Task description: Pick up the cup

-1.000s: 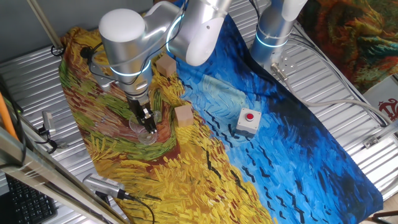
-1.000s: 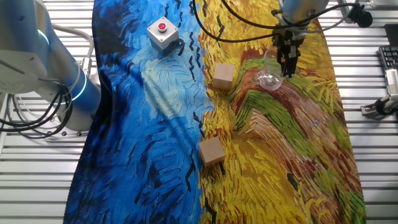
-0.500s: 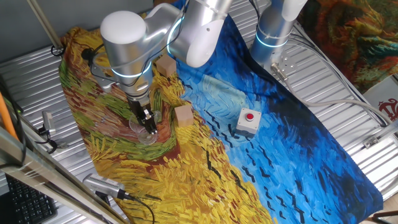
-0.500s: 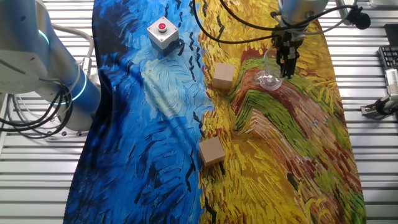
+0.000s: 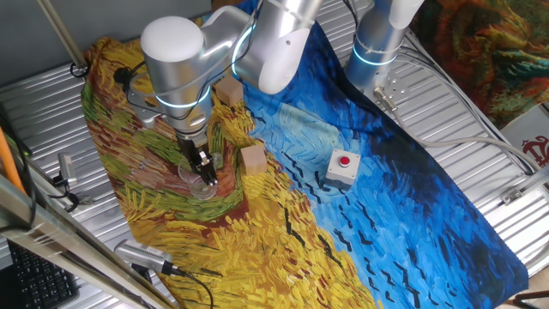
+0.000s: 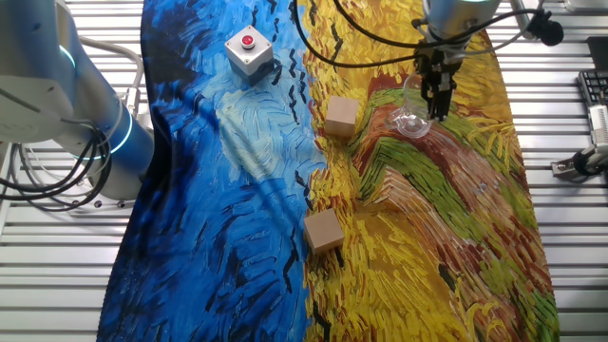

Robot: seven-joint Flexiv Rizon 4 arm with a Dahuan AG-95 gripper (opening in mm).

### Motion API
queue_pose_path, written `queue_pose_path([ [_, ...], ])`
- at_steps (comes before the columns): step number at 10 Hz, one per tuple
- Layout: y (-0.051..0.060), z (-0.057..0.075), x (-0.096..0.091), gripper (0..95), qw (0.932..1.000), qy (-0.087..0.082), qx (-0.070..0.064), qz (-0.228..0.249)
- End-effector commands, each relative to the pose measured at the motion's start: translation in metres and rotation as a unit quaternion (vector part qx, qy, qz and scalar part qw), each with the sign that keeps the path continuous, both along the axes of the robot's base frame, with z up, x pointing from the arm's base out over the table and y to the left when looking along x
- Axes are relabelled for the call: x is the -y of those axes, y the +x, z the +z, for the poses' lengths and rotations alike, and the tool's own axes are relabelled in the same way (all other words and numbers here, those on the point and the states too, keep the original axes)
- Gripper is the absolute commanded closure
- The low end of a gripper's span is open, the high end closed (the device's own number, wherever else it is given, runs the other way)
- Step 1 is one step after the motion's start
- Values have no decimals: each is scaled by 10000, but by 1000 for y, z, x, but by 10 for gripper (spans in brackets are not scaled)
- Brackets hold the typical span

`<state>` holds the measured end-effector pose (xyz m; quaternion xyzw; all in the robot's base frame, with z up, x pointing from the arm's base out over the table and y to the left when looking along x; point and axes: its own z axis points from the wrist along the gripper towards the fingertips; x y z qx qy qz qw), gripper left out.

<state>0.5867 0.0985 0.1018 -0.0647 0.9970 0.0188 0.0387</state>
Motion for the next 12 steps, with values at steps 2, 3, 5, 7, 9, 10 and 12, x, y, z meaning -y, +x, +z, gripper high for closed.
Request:
queue_pose_path([
  [2, 0, -1, 0, 0, 10000, -7, 9, 4],
  [3, 0, -1, 0, 0, 10000, -7, 11, 12],
  [5, 0, -3, 0, 0, 10000, -3, 21, 26],
  [7, 0, -3, 0, 0, 10000, -5, 21, 29],
  [9, 0, -3, 0, 0, 10000, -7, 27, 44],
  [10, -1, -3, 0, 190, 10000, -9, 30, 42],
  [12, -1, -3, 1, 190, 10000, 40, 35, 19],
])
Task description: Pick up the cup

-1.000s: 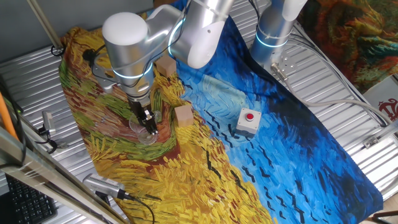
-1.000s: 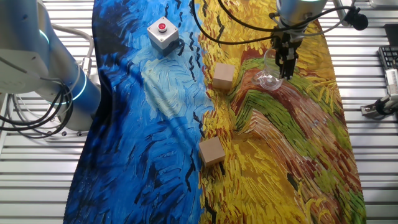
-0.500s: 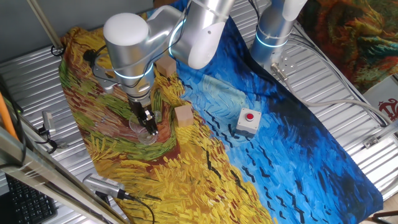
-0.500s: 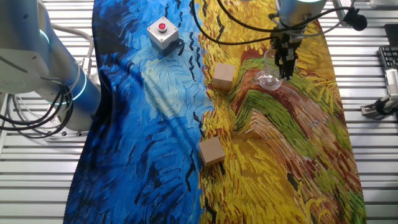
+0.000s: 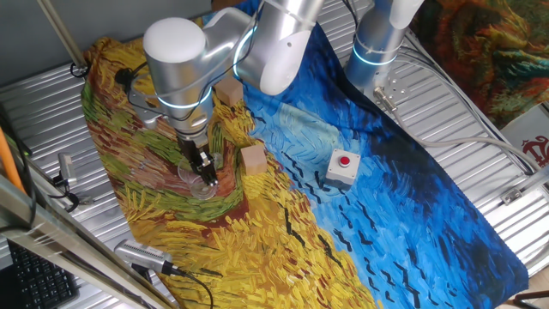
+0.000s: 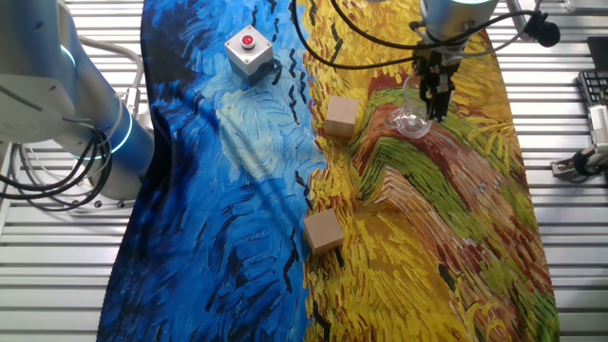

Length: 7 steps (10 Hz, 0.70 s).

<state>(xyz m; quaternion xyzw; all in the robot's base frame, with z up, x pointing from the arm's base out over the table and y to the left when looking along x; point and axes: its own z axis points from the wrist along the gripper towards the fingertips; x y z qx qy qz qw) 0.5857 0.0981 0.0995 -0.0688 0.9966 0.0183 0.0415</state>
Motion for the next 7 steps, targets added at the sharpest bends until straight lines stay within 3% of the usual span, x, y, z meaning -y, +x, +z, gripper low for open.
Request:
queue_pose_path([
  [1, 0, -1, 0, 380, 10000, 46, 28, -25],
  [2, 0, -1, 0, 380, 10000, 47, 36, -24],
  [4, 0, -1, 0, 760, 10000, -26, 20, -35],
  [5, 0, -1, 0, 760, 9999, 75, 16, -75],
  [6, 0, -1, 0, 950, 9998, 147, -5, -126],
  [7, 0, 0, 0, 950, 9999, 36, -9, -130],
])
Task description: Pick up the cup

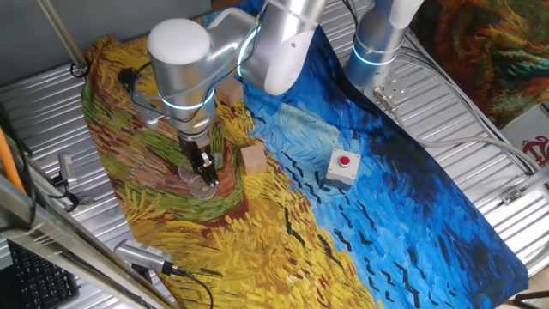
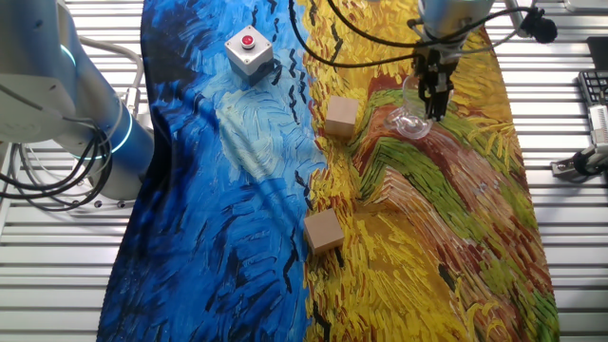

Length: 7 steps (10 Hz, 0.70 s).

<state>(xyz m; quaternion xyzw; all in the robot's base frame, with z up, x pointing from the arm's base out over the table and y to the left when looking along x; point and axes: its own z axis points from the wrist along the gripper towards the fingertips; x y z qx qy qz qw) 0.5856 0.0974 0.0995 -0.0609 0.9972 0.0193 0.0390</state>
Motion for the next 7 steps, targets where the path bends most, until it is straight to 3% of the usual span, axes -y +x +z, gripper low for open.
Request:
queue_pose_path([
  [1, 0, 0, -1, 950, 10000, -53, -9, -37],
  [3, 0, 0, -1, 950, 10000, -78, -16, -25],
  [6, 0, 0, -1, 950, 9999, 128, -10, -66],
  [7, 0, 1, -1, 950, 10000, 15, -12, -37],
])
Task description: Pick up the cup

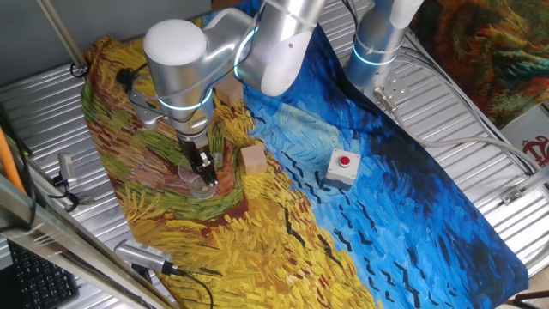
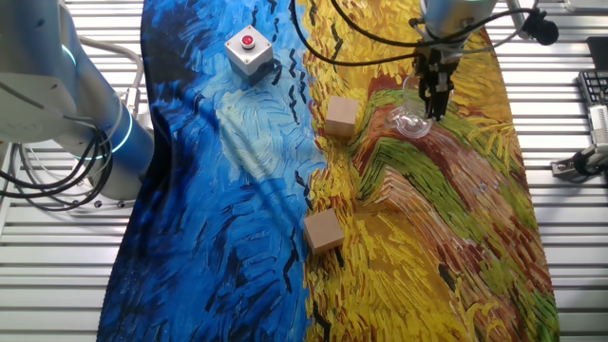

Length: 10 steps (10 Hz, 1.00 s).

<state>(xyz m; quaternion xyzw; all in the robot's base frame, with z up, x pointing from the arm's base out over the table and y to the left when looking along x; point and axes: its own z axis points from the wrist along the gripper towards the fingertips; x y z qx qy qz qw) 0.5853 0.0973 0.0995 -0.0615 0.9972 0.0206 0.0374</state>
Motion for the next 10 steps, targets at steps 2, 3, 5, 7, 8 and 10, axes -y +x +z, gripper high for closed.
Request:
queue_pose_path([
  [2, 0, 1, -1, 950, 10000, -29, -11, -28],
  [3, 0, 1, -1, 950, 10000, -36, -8, -19],
  [5, 0, 2, -1, 950, 10000, -52, -9, -9],
  [7, 0, 4, -1, 950, 10000, -76, -14, -1],
  [8, 0, 5, -1, 950, 10000, -77, -14, -1],
  [10, 0, 6, -1, 950, 10000, -83, -12, 1],
])
